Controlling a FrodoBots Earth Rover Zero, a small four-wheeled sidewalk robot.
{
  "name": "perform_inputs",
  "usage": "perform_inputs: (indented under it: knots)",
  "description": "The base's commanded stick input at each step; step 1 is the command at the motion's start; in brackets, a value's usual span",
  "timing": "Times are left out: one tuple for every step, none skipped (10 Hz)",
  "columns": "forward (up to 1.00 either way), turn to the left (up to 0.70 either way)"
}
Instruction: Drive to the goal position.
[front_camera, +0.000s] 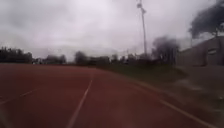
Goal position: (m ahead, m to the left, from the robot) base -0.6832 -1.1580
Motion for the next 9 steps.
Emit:
perform_inputs:
  knots:
    - [0.45, 0.0]
    - [0.45, -0.01]
    - [0.45, -0.19]
    - [0.45, -0.27]
    - [0.45, -0.27]
    - [0.45, -0.27]
    - [0.45, -0.27]
    - [0.45, -0.27]
    - [0.45, -0.27]
